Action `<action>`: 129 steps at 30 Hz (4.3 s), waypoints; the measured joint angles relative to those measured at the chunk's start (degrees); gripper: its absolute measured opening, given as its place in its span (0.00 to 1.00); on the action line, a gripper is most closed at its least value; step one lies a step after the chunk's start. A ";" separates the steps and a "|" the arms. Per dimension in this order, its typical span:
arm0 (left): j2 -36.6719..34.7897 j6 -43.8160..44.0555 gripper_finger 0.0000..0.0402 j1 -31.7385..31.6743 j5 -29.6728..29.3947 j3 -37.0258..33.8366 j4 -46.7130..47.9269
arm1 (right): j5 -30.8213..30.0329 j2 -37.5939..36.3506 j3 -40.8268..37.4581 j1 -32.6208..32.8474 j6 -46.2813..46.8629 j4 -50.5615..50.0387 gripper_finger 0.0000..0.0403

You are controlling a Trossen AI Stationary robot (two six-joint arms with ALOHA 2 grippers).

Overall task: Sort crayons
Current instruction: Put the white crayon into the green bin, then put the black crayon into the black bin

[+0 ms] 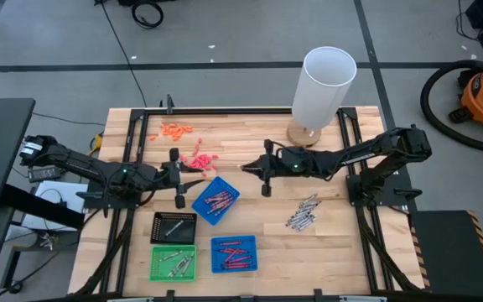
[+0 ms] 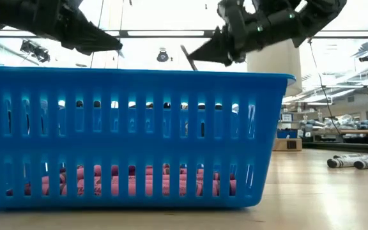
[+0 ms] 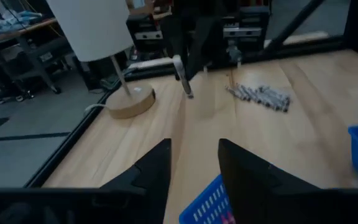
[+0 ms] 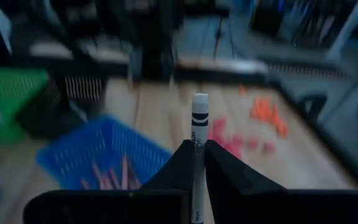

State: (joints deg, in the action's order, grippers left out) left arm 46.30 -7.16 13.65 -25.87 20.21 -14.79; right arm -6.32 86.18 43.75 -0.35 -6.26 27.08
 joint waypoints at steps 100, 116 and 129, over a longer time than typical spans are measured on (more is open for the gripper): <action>23.50 59.38 0.08 24.87 31.38 19.21 32.21 | -1.71 -1.12 -0.02 2.85 -0.78 7.88 0.51; 31.44 66.71 0.09 31.98 33.47 19.21 31.32 | -1.67 -1.12 -0.02 2.90 0.32 7.79 0.51; 32.53 64.89 0.09 31.23 37.29 19.21 30.93 | -1.56 -1.12 -0.02 2.94 0.35 6.22 0.51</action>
State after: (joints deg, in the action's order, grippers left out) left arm 78.83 57.73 44.88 11.43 39.42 16.14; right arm -7.88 85.06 43.72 2.59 -5.91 33.30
